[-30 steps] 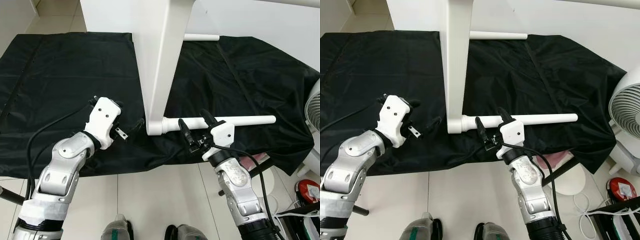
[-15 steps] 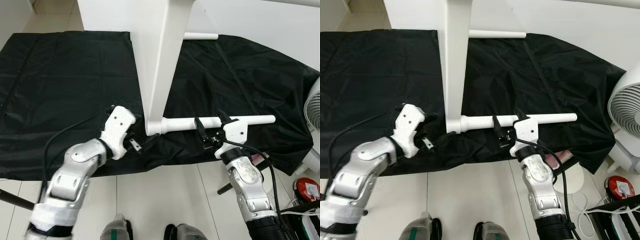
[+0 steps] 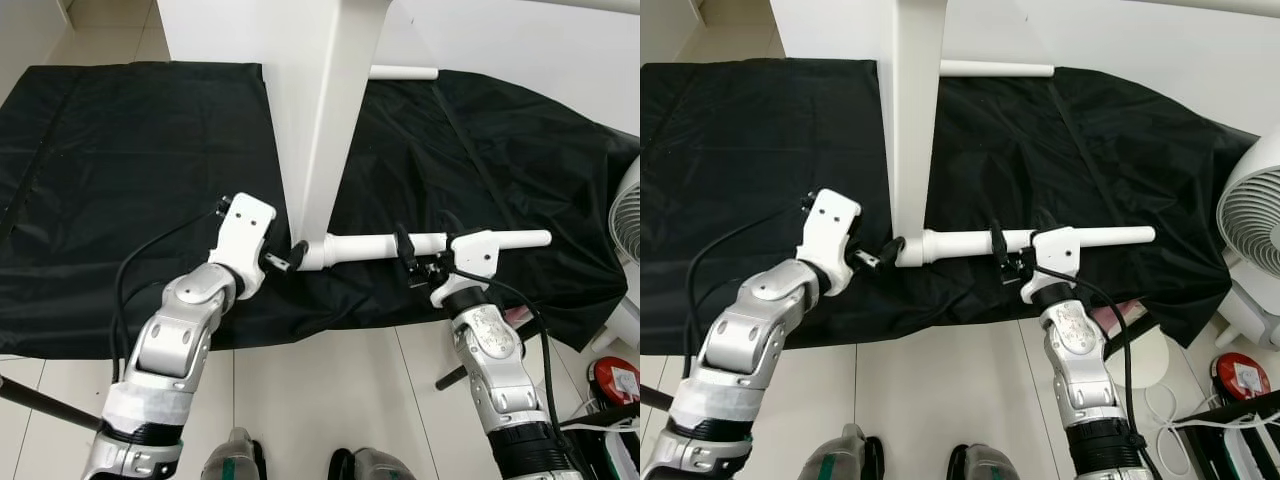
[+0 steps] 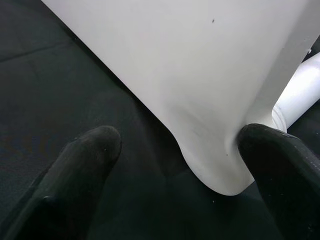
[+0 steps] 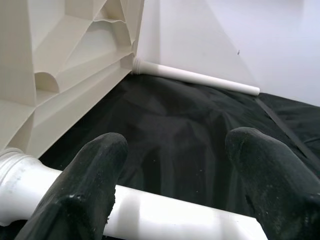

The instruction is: Building children table

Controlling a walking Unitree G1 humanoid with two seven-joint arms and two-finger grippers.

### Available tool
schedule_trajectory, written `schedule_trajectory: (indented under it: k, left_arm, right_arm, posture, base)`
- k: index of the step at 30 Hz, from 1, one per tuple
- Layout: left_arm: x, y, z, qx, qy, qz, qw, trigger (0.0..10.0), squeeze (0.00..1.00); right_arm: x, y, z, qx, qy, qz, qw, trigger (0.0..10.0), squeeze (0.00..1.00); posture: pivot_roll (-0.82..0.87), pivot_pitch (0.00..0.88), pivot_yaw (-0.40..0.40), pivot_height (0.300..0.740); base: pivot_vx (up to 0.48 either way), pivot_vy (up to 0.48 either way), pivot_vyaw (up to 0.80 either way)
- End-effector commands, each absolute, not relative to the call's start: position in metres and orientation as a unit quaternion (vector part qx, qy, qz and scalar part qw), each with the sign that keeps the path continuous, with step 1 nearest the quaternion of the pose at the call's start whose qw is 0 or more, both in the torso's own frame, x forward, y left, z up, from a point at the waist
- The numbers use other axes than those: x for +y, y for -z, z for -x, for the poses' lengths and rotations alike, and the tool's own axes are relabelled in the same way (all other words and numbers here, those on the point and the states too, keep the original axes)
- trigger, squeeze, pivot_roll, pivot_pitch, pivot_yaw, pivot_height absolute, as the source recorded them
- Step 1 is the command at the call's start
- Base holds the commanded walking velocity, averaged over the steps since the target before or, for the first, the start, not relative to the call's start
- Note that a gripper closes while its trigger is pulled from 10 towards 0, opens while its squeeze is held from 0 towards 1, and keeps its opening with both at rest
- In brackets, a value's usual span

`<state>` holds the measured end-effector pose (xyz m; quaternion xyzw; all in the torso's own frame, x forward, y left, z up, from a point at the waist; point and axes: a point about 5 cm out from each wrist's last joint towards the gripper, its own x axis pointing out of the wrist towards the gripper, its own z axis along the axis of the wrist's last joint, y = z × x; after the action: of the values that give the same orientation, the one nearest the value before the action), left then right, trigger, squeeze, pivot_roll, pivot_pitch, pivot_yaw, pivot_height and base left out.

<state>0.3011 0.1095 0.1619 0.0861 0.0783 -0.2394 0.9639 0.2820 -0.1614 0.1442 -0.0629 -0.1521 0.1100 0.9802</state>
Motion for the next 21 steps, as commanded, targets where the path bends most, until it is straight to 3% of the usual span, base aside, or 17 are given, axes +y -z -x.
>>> schedule_trajectory:
  k: [1,7,13,21]
  left_arm:
    - [0.121,-0.163,-0.308,0.08,0.152,-0.097,0.98,10.0,0.0]
    - [0.118,-0.168,-0.31,0.072,0.154,-0.081,0.982,10.0,0.0]
    - [0.096,-0.179,-0.297,0.045,0.259,-0.051,0.963,10.0,0.0]
    - [0.083,-0.187,-0.3,0.033,0.273,-0.036,0.961,10.0,0.0]
  right_arm:
    - [-0.164,-0.142,-0.284,-0.144,-0.102,0.061,0.982,10.0,0.0]
    - [-0.164,-0.142,-0.284,-0.144,-0.103,0.061,0.982,10.0,0.0]
    - [-0.163,-0.139,-0.283,-0.14,-0.105,0.062,0.983,10.0,0.0]
    - [-0.162,-0.138,-0.284,-0.138,-0.104,0.063,0.983,10.0,0.0]
  posture:
    - [0.08,0.05,-0.065,0.74]
    - [0.08,0.045,-0.064,0.74]
    - [0.07,0.04,-0.06,0.74]
    - [0.07,0.045,-0.064,0.74]
  base:
    - [0.0,0.0,0.0]
    - [0.0,0.0,0.0]
    - [0.0,0.0,0.0]
    - [0.0,0.0,0.0]
